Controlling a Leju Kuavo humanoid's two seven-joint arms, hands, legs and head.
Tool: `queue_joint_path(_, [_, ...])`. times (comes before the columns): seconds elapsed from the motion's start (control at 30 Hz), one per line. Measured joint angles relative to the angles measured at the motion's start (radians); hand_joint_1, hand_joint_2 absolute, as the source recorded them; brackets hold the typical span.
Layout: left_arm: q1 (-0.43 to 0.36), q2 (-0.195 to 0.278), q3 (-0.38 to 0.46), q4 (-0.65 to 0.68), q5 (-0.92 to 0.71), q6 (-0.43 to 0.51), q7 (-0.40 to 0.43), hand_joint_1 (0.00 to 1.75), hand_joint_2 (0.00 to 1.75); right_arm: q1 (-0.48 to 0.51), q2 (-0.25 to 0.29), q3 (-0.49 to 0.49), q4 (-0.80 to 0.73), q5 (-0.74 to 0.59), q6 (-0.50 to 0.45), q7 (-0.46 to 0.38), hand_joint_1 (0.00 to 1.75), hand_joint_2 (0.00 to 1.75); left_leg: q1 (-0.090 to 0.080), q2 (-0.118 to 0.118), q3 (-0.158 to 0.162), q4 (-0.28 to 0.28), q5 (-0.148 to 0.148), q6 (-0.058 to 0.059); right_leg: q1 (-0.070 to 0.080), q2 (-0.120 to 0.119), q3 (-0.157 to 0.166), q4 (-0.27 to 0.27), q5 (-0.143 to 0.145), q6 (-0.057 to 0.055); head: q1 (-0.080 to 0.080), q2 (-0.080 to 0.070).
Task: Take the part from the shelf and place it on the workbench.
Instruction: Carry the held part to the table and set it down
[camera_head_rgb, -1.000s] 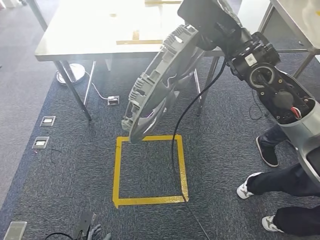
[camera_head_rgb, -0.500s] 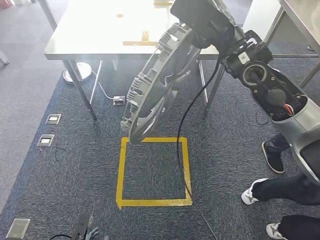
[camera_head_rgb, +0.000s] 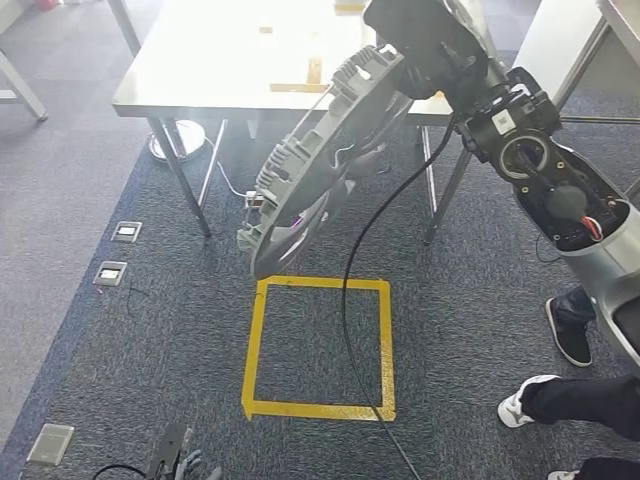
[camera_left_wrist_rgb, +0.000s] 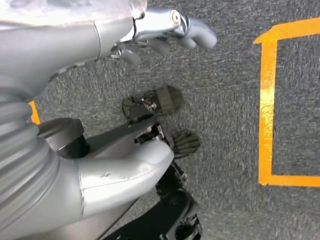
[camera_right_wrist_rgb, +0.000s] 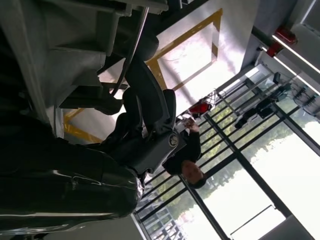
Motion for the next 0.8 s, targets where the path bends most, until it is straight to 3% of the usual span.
queue_joint_path(0.07, [0.001, 0.001, 0.000, 0.000, 0.001, 0.000, 0.000, 0.00, 1.75, 0.000, 0.000, 0.000, 0.000, 0.000, -0.001, 0.000, 1.75, 1.75, 0.000, 0.004, -0.013, 0.033, -0.023, -0.010, -0.005, -0.002, 0.008, -0.005, -0.001, -0.009, -0.010, 0.000])
queue_joint_path(0.1, [0.000, 0.001, 0.000, 0.000, 0.001, 0.000, 0.000, 0.00, 1.75, -0.001, 0.000, 0.000, 0.000, 0.000, -0.002, 0.000, 1.75, 1.75, 0.001, 0.008, -0.035, 0.081, -0.047, -0.015, -0.007, -0.004, 0.013, -0.007, -0.002, -0.014, -0.017, 0.000])
queue_joint_path(0.17, [0.002, 0.000, 0.000, 0.000, 0.001, 0.000, 0.000, 0.00, 1.75, -0.002, 0.000, 0.000, 0.000, 0.000, -0.006, -0.001, 1.75, 1.75, 0.003, 0.013, -0.111, 0.228, -0.103, -0.023, -0.006, -0.007, 0.018, -0.007, -0.007, -0.021, -0.028, 0.000])
queue_joint_path(0.2, [0.003, 0.000, 0.000, 0.000, 0.001, 0.000, 0.000, 0.00, 1.75, -0.001, 0.000, 0.001, 0.000, 0.000, -0.007, -0.002, 1.75, 1.75, 0.004, 0.014, -0.146, 0.286, -0.117, -0.025, -0.005, -0.007, 0.020, -0.007, -0.010, -0.023, -0.031, 0.000])
queue_joint_path(0.23, [0.004, 0.000, 0.000, 0.000, 0.001, 0.000, 0.000, 0.00, 1.75, 0.000, 0.000, 0.002, 0.000, 0.000, -0.008, -0.002, 1.75, 1.75, 0.004, 0.014, -0.165, 0.310, -0.111, -0.025, -0.004, -0.006, 0.023, -0.007, -0.012, -0.024, -0.033, 0.000])
queue_joint_path(0.27, [0.005, 0.001, 0.000, 0.000, 0.001, 0.000, 0.000, 0.00, 1.75, 0.000, 0.000, 0.002, 0.000, 0.000, -0.009, -0.003, 1.75, 1.75, 0.004, 0.015, -0.163, 0.289, -0.085, -0.023, -0.004, -0.004, 0.028, -0.007, -0.016, -0.024, -0.034, 0.000])
queue_joint_path(0.33, [0.005, 0.002, 0.000, 0.000, 0.001, -0.002, 0.000, 0.00, 1.75, 0.000, 0.000, 0.002, 0.000, 0.000, -0.014, -0.002, 1.75, 1.75, 0.002, 0.013, -0.110, 0.150, 0.000, -0.012, -0.003, -0.001, 0.039, -0.007, -0.024, -0.020, -0.037, 0.000])
queue_joint_path(0.4, [0.005, 0.003, 0.000, 0.000, 0.002, -0.003, 0.000, 0.00, 1.75, -0.001, 0.000, 0.002, 0.001, 0.000, -0.021, -0.002, 1.75, 1.75, -0.002, 0.011, -0.056, 0.029, 0.047, 0.000, 0.001, 0.004, 0.045, -0.007, -0.032, -0.013, -0.038, 0.000])
queue_joint_path(0.5, [0.006, 0.004, 0.000, 0.000, 0.002, -0.004, 0.000, 0.00, 1.75, 0.000, 0.000, 0.002, 0.001, 0.000, -0.026, -0.001, 1.75, 1.75, -0.007, 0.013, -0.038, -0.002, 0.043, 0.012, 0.001, 0.008, 0.046, -0.010, -0.038, 0.001, -0.034, 0.000])
queue_joint_path(0.57, [0.005, 0.003, 0.000, 0.000, 0.002, -0.005, 0.000, 0.00, 1.75, 0.000, 0.000, 0.001, 0.001, 0.001, -0.027, -0.001, 1.75, 1.75, -0.004, 0.017, -0.027, -0.015, 0.043, 0.020, 0.000, 0.006, 0.039, 0.014, -0.058, 0.010, -0.031, 0.000])
queue_joint_path(0.63, [0.004, 0.002, 0.000, 0.000, 0.002, -0.006, 0.001, 0.00, 1.75, -0.001, -0.001, 0.000, 0.000, 0.002, -0.028, 0.001, 1.75, 1.75, -0.001, 0.019, -0.017, -0.024, 0.042, 0.027, 0.000, 0.004, -0.008, 0.117, -0.111, 0.016, -0.024, 0.000])
queue_joint_path(0.7, [0.004, 0.000, 0.000, 0.000, 0.002, -0.006, 0.004, 0.00, 1.75, 0.002, -0.001, 0.001, 0.000, 0.002, -0.029, 0.006, 1.75, 1.75, -0.001, 0.020, -0.014, -0.024, 0.038, 0.031, 0.000, 0.003, -0.081, 0.255, -0.160, 0.021, -0.016, 0.000])
queue_joint_path(0.73, [0.005, -0.001, 0.000, 0.000, 0.001, -0.006, 0.006, 0.00, 1.75, 0.004, -0.002, 0.001, 0.000, 0.002, -0.029, 0.009, 1.75, 1.75, 0.000, 0.020, -0.012, -0.023, 0.035, 0.031, -0.001, 0.003, -0.104, 0.289, -0.160, 0.024, -0.012, 0.000])
queue_joint_path(0.77, [0.005, -0.002, 0.000, 0.000, 0.001, -0.006, 0.007, 0.00, 1.75, 0.007, -0.002, 0.001, 0.000, 0.002, -0.030, 0.012, 1.75, 1.75, 0.002, 0.021, -0.009, -0.021, 0.032, 0.030, -0.002, 0.002, -0.109, 0.283, -0.140, 0.026, -0.009, 0.000])
queue_joint_path(0.8, [0.005, -0.003, 0.000, 0.000, 0.001, -0.006, 0.008, 0.00, 1.75, 0.008, -0.003, 0.001, 0.000, 0.003, -0.030, 0.013, 1.75, 1.75, 0.004, 0.021, -0.006, -0.017, 0.027, 0.026, -0.004, 0.000, -0.093, 0.237, -0.101, 0.029, -0.006, 0.000])
